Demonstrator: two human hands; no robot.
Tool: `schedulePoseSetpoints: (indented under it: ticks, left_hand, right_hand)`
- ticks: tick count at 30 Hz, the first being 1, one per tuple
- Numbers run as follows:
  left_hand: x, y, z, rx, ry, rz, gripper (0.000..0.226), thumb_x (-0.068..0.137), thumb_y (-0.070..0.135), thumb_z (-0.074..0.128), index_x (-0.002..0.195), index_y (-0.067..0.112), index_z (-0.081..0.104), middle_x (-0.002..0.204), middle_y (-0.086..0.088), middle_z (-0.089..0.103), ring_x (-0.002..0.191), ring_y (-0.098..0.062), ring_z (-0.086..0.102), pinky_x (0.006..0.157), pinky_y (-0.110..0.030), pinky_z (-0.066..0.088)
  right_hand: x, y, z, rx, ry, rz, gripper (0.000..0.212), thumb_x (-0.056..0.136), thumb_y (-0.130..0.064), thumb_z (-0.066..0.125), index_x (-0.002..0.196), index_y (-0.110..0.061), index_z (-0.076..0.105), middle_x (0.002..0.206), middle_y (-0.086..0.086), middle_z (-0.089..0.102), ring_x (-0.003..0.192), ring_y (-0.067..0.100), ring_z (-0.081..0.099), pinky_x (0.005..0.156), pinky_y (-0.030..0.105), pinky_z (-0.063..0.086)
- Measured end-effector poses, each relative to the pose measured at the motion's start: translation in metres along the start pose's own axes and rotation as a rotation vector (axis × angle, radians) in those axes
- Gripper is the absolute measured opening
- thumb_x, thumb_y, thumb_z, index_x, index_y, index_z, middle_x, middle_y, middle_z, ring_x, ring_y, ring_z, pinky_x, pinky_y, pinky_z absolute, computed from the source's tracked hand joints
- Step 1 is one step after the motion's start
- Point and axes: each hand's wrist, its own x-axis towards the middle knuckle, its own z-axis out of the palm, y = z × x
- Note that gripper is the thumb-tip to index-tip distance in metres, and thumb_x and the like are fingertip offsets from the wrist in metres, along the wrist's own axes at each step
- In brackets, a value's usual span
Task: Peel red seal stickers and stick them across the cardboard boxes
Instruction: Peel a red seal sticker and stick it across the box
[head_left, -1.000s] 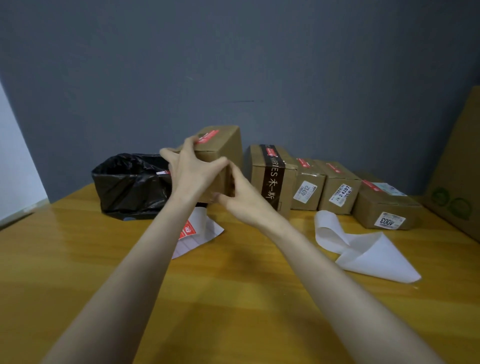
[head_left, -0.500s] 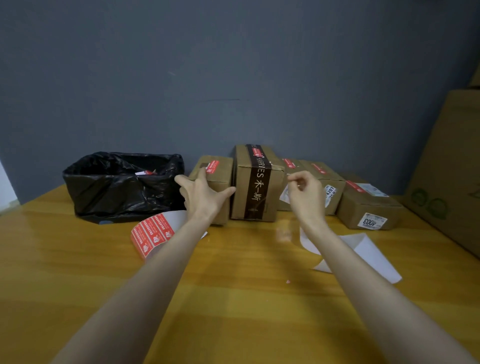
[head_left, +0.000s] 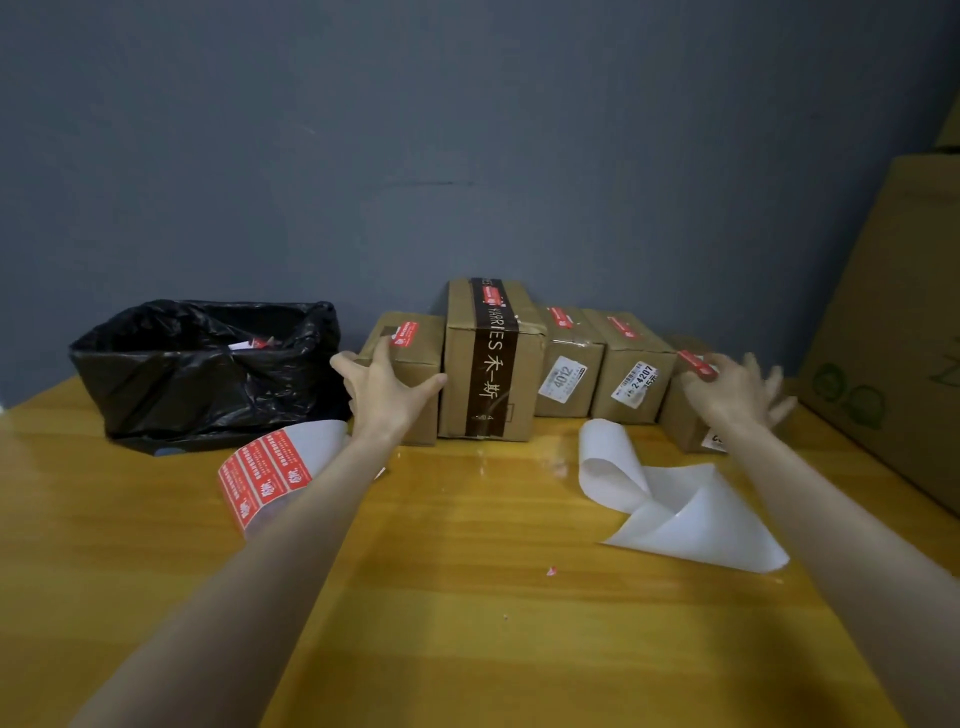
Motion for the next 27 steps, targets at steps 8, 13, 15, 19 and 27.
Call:
schedulePoseSetpoints:
  ticks: [8, 13, 15, 19, 27]
  left_hand:
    - [0.014, -0.005, 0.001, -0.066, -0.141, 0.008, 0.089, 0.071, 0.037, 0.078, 0.144, 0.020, 0.029, 0.144, -0.015, 0.011, 0.134, -0.033, 0.025, 0.111, -0.040, 0.032]
    - [0.025, -0.003, 0.003, -0.031, -0.189, -0.040, 0.106, 0.062, 0.036, 0.084, 0.146, 0.021, 0.021, 0.147, -0.013, 0.008, 0.137, -0.033, 0.019, 0.112, -0.044, 0.029]
    - [0.028, -0.002, 0.005, -0.020, -0.196, -0.049, 0.111, 0.061, 0.035, 0.085, 0.147, 0.021, 0.017, 0.149, -0.014, 0.005, 0.139, -0.034, 0.017, 0.112, -0.046, 0.027]
    - [0.034, -0.002, 0.004, -0.022, -0.259, -0.054, 0.120, 0.061, 0.033, 0.085, 0.150, 0.025, 0.005, 0.151, -0.014, -0.003, 0.141, -0.034, 0.010, 0.113, -0.048, 0.022]
    - [0.045, -0.001, 0.001, -0.107, -0.316, -0.101, 0.066, 0.094, 0.057, 0.020, 0.150, 0.028, -0.002, 0.156, -0.008, -0.010, 0.144, -0.031, 0.005, 0.114, -0.046, 0.012]
  right_hand:
    - [0.001, 0.006, 0.022, -0.002, -0.167, -0.028, 0.046, 0.094, -0.036, 0.046, 0.139, -0.031, 0.039, 0.157, 0.007, 0.009, 0.143, 0.038, -0.009, 0.115, 0.053, -0.001]
    - [-0.001, 0.001, 0.024, -0.006, -0.172, -0.021, 0.048, 0.095, -0.032, 0.046, 0.142, -0.030, 0.035, 0.158, 0.009, 0.006, 0.142, 0.038, -0.011, 0.114, 0.053, -0.004]
    - [-0.001, 0.001, 0.025, -0.029, -0.180, -0.025, 0.049, 0.095, -0.031, 0.046, 0.143, -0.029, 0.033, 0.157, 0.010, 0.005, 0.142, 0.038, -0.010, 0.114, 0.052, -0.005]
    - [0.001, -0.002, 0.024, -0.069, -0.209, 0.001, 0.052, 0.095, -0.033, 0.046, 0.144, -0.027, 0.028, 0.157, 0.010, 0.003, 0.142, 0.038, -0.012, 0.114, 0.051, -0.006]
    - [0.005, -0.013, 0.020, -0.117, -0.253, 0.049, 0.049, 0.097, -0.040, 0.039, 0.143, -0.024, 0.031, 0.157, 0.013, 0.004, 0.142, 0.041, -0.010, 0.114, 0.056, -0.004]
